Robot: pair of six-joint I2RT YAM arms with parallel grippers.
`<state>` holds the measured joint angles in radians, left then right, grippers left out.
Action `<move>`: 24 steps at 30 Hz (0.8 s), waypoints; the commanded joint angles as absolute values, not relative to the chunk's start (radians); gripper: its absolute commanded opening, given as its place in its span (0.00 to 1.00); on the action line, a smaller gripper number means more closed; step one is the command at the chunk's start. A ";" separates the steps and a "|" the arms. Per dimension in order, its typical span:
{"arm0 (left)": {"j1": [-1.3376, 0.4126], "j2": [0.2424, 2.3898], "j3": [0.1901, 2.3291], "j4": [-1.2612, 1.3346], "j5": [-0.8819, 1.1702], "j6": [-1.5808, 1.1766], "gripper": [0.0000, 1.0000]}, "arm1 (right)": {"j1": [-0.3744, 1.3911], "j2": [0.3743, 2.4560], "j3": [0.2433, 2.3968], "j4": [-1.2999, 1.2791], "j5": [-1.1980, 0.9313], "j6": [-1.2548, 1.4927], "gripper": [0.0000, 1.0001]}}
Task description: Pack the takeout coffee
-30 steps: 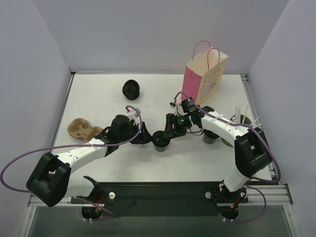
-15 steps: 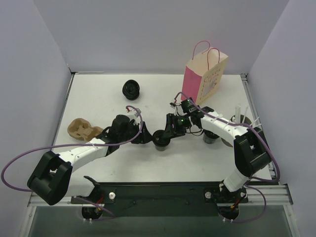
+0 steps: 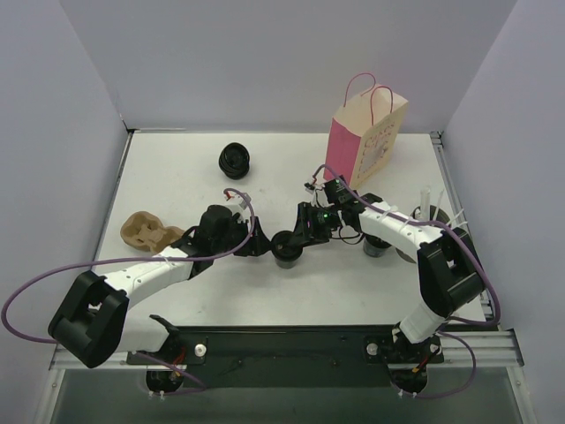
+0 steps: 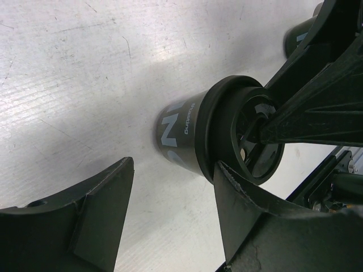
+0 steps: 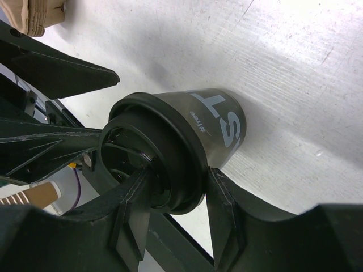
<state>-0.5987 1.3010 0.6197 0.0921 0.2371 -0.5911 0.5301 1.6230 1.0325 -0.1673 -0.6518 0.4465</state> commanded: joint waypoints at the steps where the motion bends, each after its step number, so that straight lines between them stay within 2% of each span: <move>1: -0.609 1.315 0.652 0.118 0.227 -0.568 0.68 | 0.543 1.677 0.976 -0.164 -0.580 0.437 0.35; 8: -0.609 1.376 0.641 0.111 0.184 -0.592 0.66 | 0.543 1.681 0.963 -0.152 -0.572 0.445 0.32; 17: -0.627 1.364 0.549 0.022 -0.017 -0.664 0.62 | 0.543 1.694 0.890 -0.109 -0.526 0.456 0.31; 24: -0.646 1.373 0.534 -0.035 -0.049 -0.701 0.60 | 0.545 1.712 0.888 -0.117 -0.503 0.445 0.30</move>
<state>-0.6319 1.3167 0.5842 0.1631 0.0616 -0.7109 0.5194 1.6146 0.9569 0.0032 -0.6533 0.5159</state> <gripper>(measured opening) 0.608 0.382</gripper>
